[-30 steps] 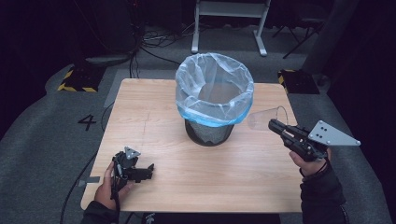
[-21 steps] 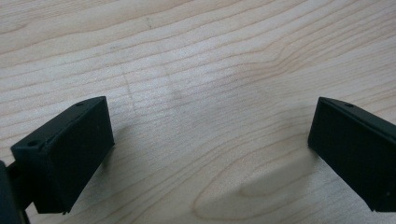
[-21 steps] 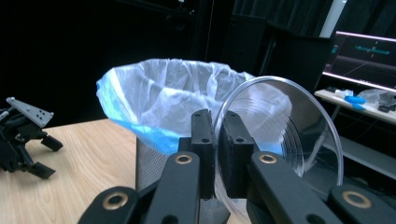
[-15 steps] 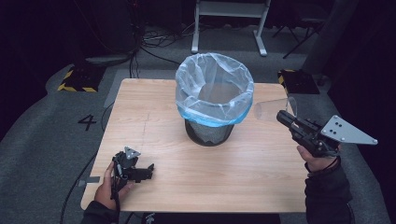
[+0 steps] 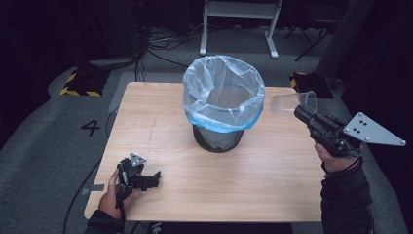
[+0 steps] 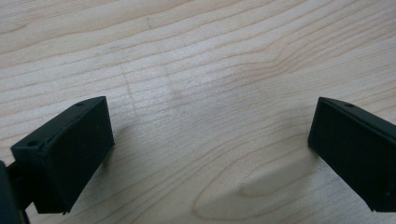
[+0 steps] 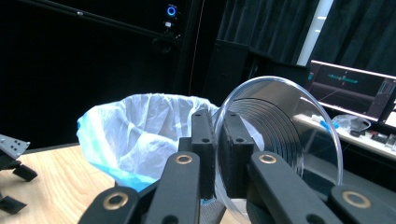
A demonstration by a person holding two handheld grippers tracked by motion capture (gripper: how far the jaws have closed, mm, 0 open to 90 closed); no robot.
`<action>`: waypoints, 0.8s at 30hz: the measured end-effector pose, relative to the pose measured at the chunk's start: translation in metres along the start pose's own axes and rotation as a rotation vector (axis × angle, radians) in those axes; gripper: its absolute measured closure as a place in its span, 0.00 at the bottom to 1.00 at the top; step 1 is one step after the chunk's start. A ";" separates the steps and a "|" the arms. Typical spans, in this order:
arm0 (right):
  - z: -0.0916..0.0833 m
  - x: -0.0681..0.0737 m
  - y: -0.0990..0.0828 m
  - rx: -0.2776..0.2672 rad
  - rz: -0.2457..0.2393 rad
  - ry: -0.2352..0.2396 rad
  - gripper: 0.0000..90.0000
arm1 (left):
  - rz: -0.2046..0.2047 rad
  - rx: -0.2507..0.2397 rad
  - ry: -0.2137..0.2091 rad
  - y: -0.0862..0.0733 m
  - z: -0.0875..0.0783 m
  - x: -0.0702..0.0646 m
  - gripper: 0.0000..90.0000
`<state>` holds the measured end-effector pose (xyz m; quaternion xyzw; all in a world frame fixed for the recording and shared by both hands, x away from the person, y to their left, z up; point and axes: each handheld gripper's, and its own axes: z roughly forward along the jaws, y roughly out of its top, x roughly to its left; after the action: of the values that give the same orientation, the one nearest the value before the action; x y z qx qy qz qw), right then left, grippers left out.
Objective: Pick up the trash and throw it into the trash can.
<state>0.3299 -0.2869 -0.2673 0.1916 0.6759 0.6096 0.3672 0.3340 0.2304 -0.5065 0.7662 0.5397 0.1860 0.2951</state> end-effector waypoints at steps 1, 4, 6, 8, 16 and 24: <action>0.000 0.000 0.001 -0.001 -0.003 0.002 0.95 | -0.001 0.000 0.000 0.000 0.000 0.000 0.00; 0.002 -0.001 0.006 -0.024 0.001 -0.006 0.95 | -0.001 0.000 0.000 0.000 0.000 0.000 0.00; 0.005 -0.001 0.008 -0.033 0.000 -0.001 0.95 | 0.000 0.000 0.000 0.000 0.000 0.000 0.00; 0.009 0.000 0.010 -0.040 -0.001 0.003 0.95 | -0.001 0.000 0.000 0.000 0.000 0.000 0.00; 0.028 0.009 0.016 -0.068 0.008 0.042 0.95 | 0.000 0.000 0.000 0.000 0.000 0.000 0.00; 0.067 0.026 0.020 -0.041 0.000 0.091 0.95 | 0.000 0.000 0.000 0.000 0.000 0.000 0.00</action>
<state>0.3579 -0.2194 -0.2541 0.1559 0.6794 0.6313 0.3398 0.3340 0.2304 -0.5065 0.7663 0.5396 0.1860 0.2950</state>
